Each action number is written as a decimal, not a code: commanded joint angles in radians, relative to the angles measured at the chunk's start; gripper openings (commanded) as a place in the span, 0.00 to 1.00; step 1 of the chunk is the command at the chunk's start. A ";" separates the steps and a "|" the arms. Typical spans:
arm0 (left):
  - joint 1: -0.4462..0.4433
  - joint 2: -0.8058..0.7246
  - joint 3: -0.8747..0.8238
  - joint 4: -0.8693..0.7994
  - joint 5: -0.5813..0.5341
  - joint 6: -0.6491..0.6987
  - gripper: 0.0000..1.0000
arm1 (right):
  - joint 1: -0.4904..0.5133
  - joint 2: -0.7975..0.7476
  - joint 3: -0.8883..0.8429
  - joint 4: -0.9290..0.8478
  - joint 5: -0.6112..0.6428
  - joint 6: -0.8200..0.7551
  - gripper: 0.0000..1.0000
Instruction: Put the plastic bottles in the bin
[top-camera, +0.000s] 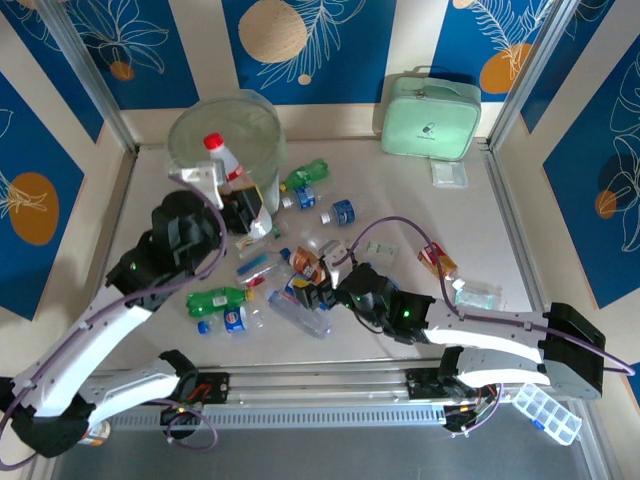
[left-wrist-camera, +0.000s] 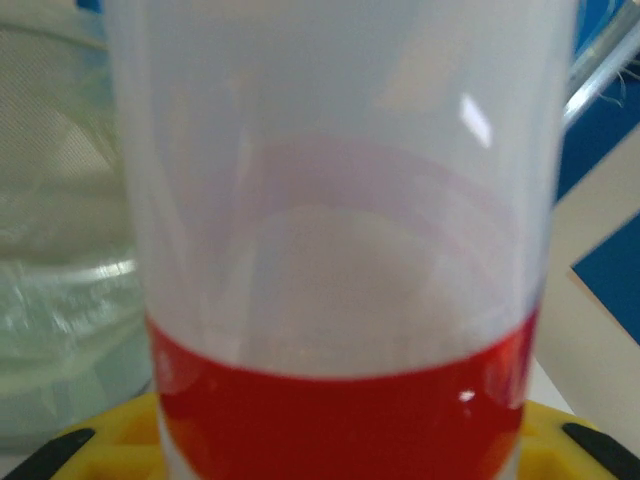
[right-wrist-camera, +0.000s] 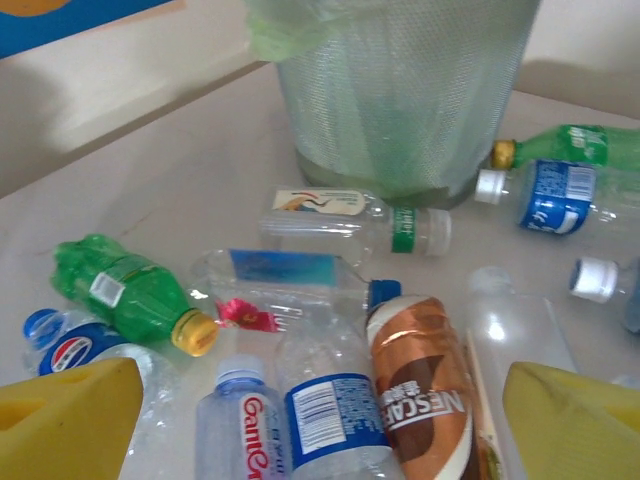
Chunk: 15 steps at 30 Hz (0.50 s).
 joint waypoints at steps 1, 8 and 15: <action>0.119 0.092 0.179 -0.086 0.053 -0.008 0.33 | -0.016 -0.015 0.029 -0.026 0.041 0.031 0.93; 0.297 0.384 0.491 -0.179 0.113 -0.076 0.32 | -0.020 -0.013 0.038 -0.036 0.028 0.039 0.93; 0.353 0.608 0.665 -0.225 0.058 -0.109 0.31 | -0.010 0.060 0.074 -0.045 0.013 0.023 0.94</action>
